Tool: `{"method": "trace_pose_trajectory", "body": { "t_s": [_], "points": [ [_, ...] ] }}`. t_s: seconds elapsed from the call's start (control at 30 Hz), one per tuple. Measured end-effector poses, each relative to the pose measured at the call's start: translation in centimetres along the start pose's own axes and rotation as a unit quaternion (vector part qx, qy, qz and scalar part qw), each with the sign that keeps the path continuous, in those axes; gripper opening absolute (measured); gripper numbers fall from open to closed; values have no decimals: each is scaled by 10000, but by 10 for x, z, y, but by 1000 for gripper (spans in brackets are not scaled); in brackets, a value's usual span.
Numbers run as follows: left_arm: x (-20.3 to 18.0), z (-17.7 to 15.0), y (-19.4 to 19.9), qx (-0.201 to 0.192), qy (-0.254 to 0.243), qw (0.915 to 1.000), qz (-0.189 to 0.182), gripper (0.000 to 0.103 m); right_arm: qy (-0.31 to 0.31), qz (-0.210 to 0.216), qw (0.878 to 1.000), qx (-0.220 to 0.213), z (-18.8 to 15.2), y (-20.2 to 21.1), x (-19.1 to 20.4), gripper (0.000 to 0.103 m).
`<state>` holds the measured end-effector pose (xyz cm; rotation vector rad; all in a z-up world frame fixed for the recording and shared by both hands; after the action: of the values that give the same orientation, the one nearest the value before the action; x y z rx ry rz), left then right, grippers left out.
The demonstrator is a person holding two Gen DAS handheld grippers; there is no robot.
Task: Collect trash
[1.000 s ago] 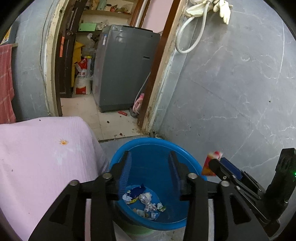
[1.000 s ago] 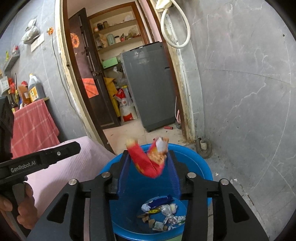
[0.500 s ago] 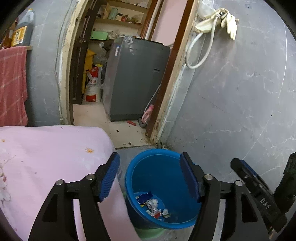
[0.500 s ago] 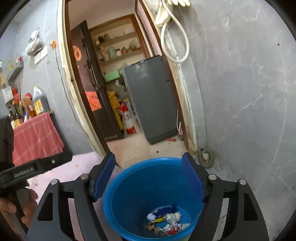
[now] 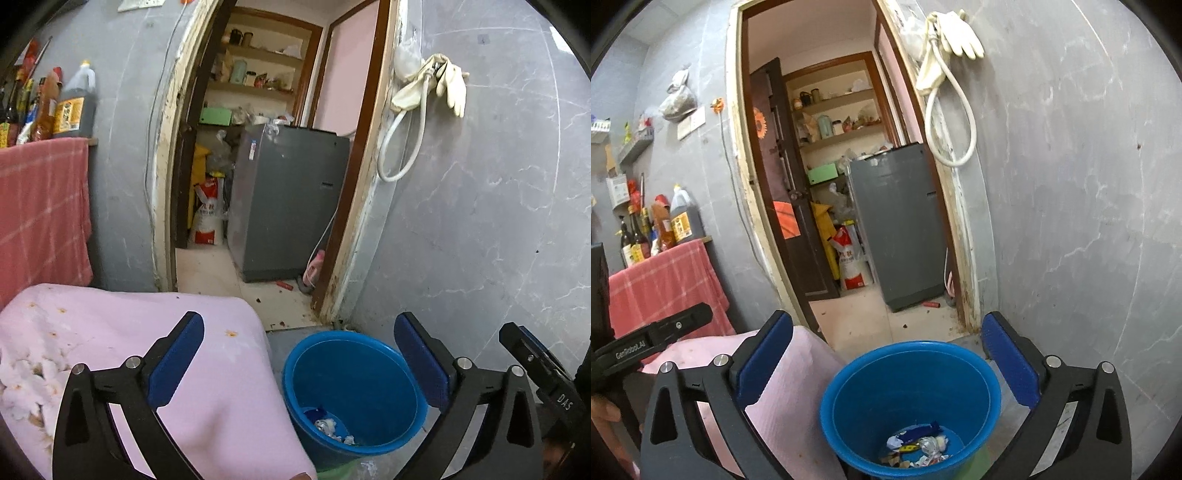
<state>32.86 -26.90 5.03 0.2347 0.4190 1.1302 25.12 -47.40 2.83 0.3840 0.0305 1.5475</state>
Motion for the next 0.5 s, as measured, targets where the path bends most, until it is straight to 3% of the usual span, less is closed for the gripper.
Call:
{"method": "trace_pose_trajectory", "body": {
  "t_s": [0.5],
  "points": [
    [7, -13, 93, -461, -237, 9986, 90, 101, 307, 19, 9989, -359, 7, 85, 44, 103]
  ]
}}
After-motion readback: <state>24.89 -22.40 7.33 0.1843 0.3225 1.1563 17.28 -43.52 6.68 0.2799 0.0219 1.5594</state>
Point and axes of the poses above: each gripper's, at about its wrist camera, not at the fingertips, and y roughly against the way its jaws point, x to its left, z to its top, the point moved 9 cm from there along -y, roughly the way its jaws point, and after that the axes turned 1 degree about z, right-handed, at the moved point
